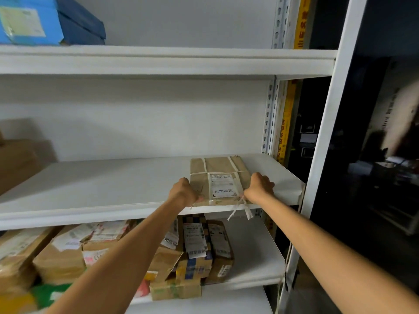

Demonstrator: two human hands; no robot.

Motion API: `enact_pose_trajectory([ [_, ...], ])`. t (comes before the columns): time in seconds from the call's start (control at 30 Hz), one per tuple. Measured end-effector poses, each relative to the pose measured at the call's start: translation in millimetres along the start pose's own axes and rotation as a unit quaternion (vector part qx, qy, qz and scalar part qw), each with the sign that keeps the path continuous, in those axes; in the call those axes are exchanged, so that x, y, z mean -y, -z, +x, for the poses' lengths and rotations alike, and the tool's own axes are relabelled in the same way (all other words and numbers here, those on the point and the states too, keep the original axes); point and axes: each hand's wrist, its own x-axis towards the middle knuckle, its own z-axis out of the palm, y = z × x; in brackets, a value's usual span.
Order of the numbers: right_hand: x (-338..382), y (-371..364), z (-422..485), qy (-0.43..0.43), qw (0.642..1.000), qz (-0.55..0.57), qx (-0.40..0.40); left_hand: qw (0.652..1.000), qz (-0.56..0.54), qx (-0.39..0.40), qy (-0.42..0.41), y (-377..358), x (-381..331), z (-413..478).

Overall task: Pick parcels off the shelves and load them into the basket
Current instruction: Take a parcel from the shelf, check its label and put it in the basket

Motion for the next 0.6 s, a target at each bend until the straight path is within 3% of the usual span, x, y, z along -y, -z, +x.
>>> enact_pose_trajectory([
  [0.13,-4.9,-5.1,-13.8,-0.007,1.000,0.005,0.013,0.998,-0.055,-0.011,0.016,-3.9,16.1,-0.7],
  [0.27,-14.1,-16.8,-28.8,0.016,1.000,0.000,0.006,0.992,-0.119,0.028,0.022,-1.0,32.8,-3.6],
  [0.4,-18.7,-15.0,-30.1,0.006,0.999,0.032,-0.008,0.995,-0.088,0.039,-0.022,2.5,37.9,-16.2],
  [0.6,-21.1,-22.1,-29.3,-0.024,0.992,0.118,0.044,0.998,-0.020,-0.016,-0.061,-8.8,51.2,-34.8],
])
